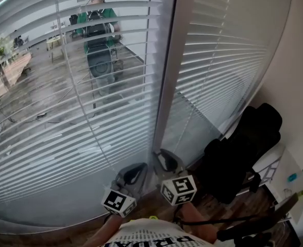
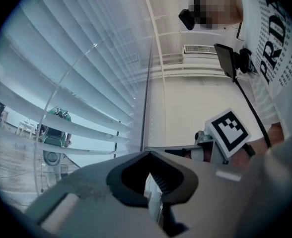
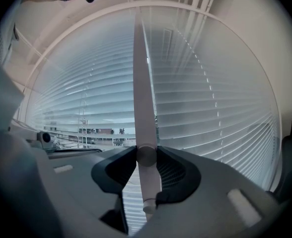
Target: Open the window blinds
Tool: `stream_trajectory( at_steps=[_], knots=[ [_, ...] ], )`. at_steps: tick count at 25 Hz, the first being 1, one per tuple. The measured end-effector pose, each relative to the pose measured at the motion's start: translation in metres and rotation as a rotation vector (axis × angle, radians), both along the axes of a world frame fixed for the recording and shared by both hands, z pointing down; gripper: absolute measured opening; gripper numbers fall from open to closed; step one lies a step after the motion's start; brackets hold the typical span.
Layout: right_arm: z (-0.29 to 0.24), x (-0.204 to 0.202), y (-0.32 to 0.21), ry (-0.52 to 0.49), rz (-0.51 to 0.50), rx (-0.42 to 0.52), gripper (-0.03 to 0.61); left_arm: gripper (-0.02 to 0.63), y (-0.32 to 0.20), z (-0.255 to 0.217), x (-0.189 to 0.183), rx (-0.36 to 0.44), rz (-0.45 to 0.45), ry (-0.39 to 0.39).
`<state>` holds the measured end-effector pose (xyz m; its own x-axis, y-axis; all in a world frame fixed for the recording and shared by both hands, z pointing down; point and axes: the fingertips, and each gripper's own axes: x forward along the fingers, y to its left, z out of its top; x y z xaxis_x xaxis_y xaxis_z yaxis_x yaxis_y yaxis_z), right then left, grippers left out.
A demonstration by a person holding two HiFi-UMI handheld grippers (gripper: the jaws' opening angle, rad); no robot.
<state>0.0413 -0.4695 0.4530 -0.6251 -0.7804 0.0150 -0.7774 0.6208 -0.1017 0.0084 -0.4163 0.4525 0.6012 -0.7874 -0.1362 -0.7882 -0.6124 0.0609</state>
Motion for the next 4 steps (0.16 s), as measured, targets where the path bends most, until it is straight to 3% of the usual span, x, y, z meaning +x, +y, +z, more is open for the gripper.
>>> stream_trajectory(
  at_steps=[4],
  knots=[
    [0.0074, -0.0054, 0.0001, 0.008, 0.001, 0.004, 0.133, -0.008, 0.0005, 0.0072, -0.0034, 0.005, 0.016, 0.009]
  ],
)
